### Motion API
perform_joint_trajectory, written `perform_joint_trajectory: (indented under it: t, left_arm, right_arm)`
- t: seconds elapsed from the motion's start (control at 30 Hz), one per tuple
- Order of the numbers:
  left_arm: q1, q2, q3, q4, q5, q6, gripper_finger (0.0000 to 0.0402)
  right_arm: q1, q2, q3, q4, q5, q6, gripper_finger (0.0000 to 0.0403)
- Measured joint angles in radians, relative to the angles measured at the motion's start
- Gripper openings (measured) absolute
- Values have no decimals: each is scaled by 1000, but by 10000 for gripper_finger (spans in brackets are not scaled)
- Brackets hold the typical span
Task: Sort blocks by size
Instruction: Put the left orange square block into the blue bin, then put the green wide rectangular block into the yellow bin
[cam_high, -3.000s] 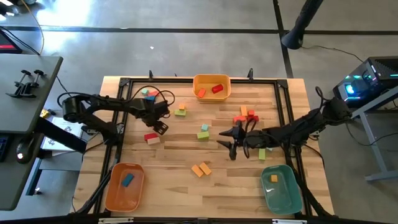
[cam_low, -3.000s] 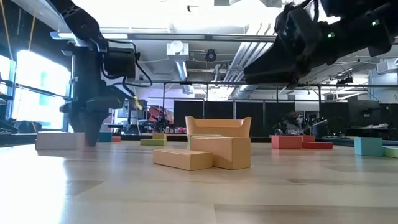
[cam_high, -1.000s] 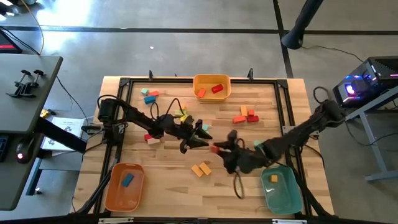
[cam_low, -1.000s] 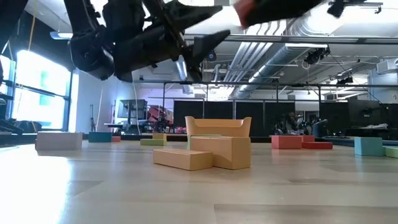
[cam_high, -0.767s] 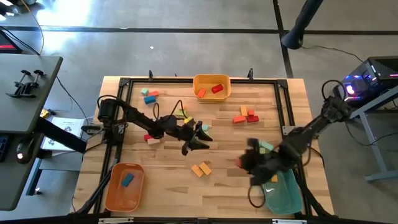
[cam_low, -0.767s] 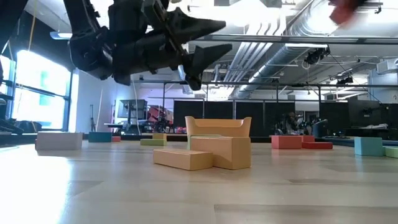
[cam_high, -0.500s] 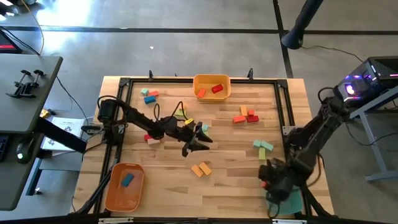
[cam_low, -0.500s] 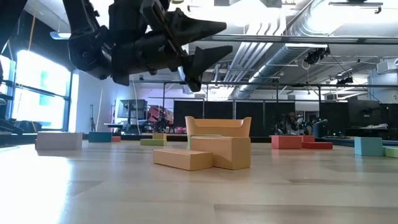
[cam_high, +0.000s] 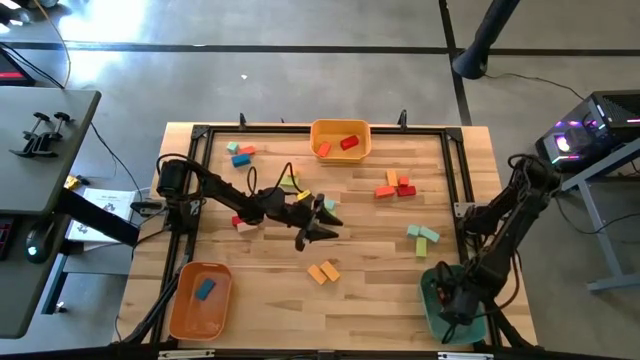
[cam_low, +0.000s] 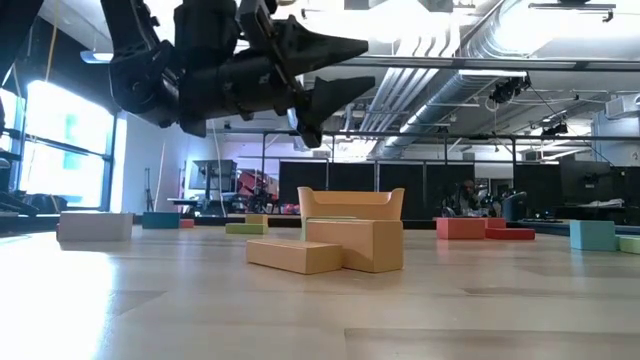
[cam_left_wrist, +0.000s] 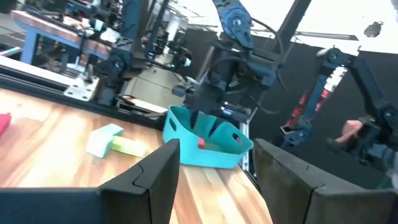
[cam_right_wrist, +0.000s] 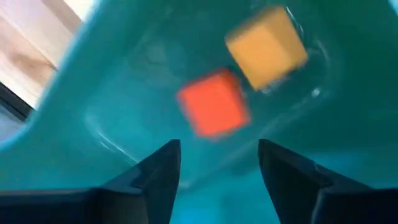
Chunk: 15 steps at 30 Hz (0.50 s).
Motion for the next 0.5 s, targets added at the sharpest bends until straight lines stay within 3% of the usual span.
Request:
perform_joint_trajectory:
  t: [0.13,0.23,0.3,0.43,0.5]
  left_arm:
    - [0,0,0,0,-33,0,190]
    - [0,0,0,0,-59,0,190]
    - [0,0,0,0,-76,0,190]
    - [0,0,0,2,-97,0,190]
    - [0,0,0,1,-97,-2,190]
  right_arm:
    - [0,-3,68,-56,-7,-39,221]
    - [0,-3,155,-177,54,-85,222]
    - [0,-4,213,-271,162,-124,223]
    - [-33,-5,263,-414,481,-182,223]
    - [-85,-5,249,-448,549,-189,224]
